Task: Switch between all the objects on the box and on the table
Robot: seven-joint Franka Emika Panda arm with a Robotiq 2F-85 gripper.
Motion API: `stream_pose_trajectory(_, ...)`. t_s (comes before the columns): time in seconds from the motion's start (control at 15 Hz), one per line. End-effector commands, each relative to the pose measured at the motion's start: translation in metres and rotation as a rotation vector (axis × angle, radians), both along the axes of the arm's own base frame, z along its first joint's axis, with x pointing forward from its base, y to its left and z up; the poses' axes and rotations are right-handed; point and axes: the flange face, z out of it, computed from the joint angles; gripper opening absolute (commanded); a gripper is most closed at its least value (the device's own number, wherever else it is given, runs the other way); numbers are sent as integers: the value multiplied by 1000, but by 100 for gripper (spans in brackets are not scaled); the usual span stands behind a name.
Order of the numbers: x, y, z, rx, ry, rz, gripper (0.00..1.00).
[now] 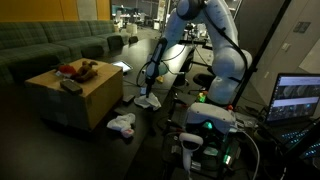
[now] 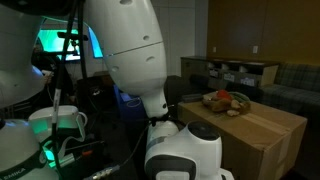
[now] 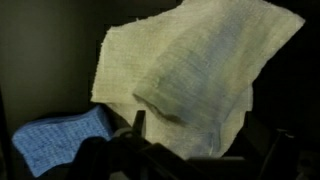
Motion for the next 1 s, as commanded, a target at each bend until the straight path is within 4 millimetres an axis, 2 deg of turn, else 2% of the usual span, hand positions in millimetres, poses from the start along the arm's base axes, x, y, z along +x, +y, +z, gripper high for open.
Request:
stream_pose_trajectory(0.0, -5, 22, -16, -47, -19, -12, 100)
stream_pose_trajectory(0.6, 6, 25, -64, -135, -10, -95, 100)
stream_pose_trajectory(0.67, 6, 28, -68, -129, 2, -91, 93)
stream_pose_trajectory(0.73, 6, 30, -72, -127, 12, -91, 74)
stream_pose_trajectory(0.93, 7, 32, -70, -109, 32, -76, 51)
